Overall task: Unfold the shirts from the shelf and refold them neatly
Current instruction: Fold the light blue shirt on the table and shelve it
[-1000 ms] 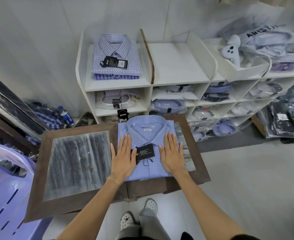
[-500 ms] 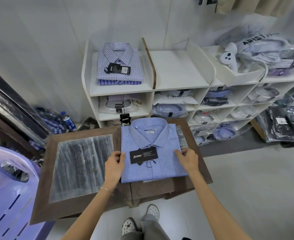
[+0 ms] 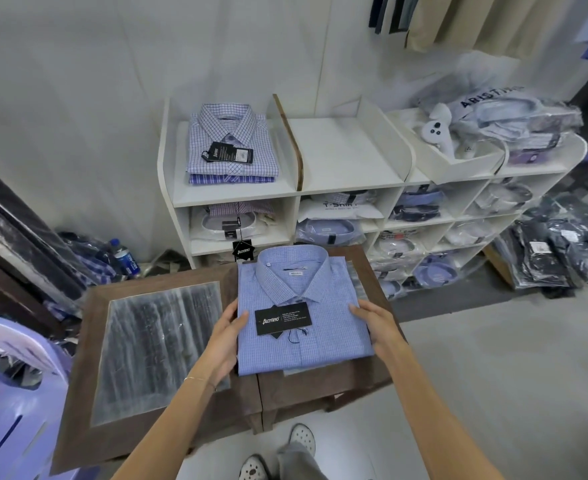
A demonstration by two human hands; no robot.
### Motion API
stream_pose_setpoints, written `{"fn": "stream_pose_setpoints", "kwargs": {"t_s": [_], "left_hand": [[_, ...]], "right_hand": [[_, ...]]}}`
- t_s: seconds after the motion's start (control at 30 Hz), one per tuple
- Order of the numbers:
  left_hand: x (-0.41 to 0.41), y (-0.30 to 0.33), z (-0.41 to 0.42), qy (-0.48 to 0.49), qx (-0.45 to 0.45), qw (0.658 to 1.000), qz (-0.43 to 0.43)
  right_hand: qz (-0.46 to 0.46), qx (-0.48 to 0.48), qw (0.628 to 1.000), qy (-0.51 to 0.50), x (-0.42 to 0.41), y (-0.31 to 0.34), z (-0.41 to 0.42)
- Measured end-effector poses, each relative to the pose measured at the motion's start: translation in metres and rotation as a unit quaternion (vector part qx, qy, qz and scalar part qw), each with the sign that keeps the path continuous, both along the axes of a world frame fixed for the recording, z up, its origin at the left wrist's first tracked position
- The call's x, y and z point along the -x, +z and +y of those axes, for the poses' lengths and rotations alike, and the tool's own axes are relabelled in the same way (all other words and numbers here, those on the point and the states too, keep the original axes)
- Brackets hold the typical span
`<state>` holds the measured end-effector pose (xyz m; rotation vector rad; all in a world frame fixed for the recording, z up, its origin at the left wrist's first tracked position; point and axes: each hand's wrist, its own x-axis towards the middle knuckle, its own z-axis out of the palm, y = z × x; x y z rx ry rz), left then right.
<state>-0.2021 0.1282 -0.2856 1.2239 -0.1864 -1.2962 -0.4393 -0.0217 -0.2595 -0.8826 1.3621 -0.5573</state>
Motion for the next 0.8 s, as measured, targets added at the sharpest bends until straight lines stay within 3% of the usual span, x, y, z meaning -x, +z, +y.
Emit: {"fn": "stream_pose_setpoints", "kwargs": {"t_s": [0.47,0.8], "left_hand": [[-0.001,0.051,-0.058,-0.016,0.082,0.997,-0.003],[0.003,0.098,-0.169,-0.038,0.128,0.991,-0.022]], "right_hand": [[-0.047,0.062,0.997,-0.029,0.009,0.052,-0.044],[-0.029,0.135,0.990,-0.018,0.017,0.103,-0.155]]}}
